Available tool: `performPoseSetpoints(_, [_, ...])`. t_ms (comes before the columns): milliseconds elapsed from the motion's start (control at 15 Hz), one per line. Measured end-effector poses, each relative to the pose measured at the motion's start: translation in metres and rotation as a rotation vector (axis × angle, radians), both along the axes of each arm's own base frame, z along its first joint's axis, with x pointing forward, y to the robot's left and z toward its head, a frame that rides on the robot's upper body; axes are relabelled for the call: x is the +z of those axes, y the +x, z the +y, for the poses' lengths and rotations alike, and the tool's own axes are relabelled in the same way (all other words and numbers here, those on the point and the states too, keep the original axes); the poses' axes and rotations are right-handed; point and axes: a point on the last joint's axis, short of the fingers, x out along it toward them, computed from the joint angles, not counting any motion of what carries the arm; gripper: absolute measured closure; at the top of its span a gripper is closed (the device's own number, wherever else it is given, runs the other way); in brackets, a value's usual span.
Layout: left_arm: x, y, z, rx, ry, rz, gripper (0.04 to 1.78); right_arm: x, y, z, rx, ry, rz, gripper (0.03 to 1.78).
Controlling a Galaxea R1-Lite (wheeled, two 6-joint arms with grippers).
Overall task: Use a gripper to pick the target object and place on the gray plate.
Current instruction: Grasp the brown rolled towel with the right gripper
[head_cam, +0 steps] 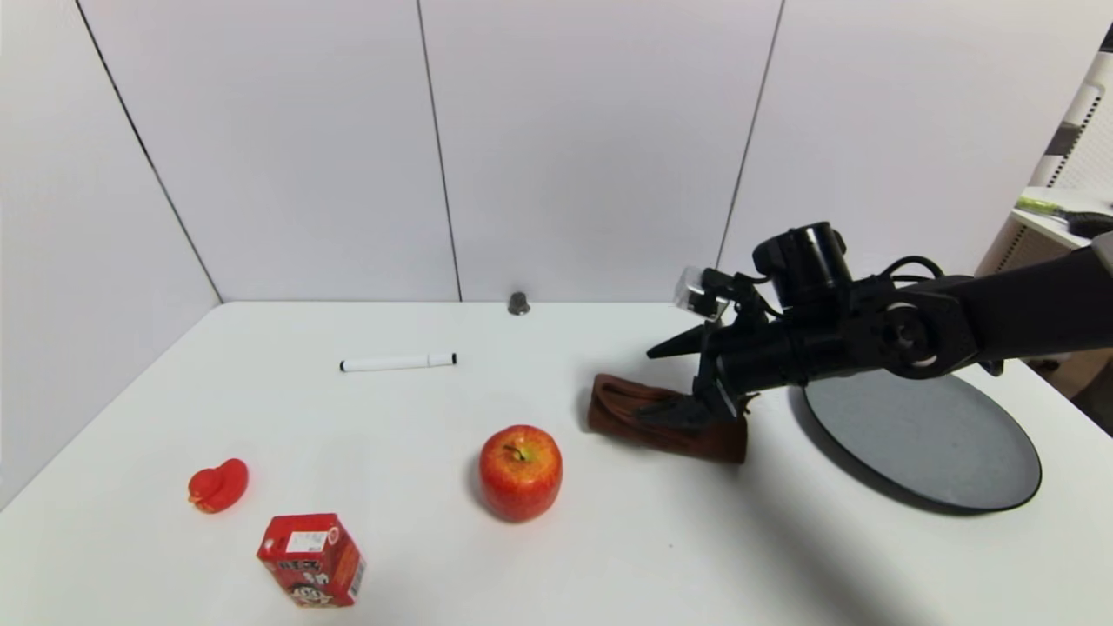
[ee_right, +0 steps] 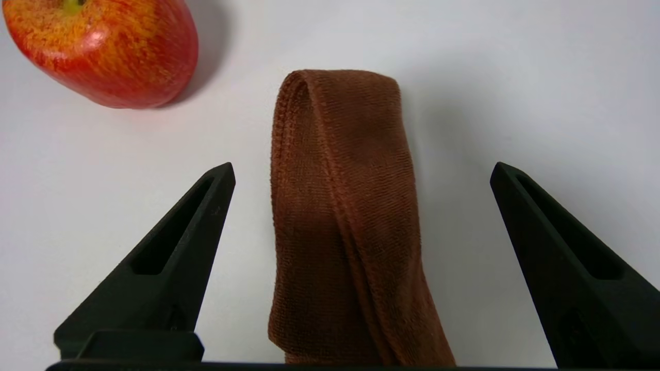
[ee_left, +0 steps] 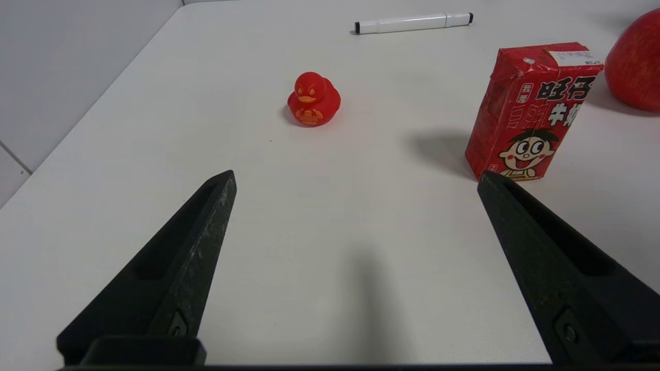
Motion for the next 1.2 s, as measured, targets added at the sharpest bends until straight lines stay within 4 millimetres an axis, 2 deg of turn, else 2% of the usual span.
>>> performPoseSetpoints(467, [0.0,0.0,0.0,0.0,0.0,0.0,0.13,-0.033,-0.011,-0.007,0.058,-0.074,0.01,0.1])
performPoseSetpoints(1067, [0.0,0.0,0.0,0.0,0.0,0.0,0.13,-0.044,0.0,-0.008,0.083,-0.105,-0.029,0.1])
performPoseSetpoints(1133, [0.0,0.0,0.0,0.0,0.0,0.0,0.13,-0.045,0.001,-0.008,0.082,-0.105,-0.029,0.19])
performPoseSetpoints(1200, [0.0,0.0,0.0,0.0,0.0,0.0,0.13,-0.045,0.002,-0.008,0.082,-0.104,-0.032,0.38])
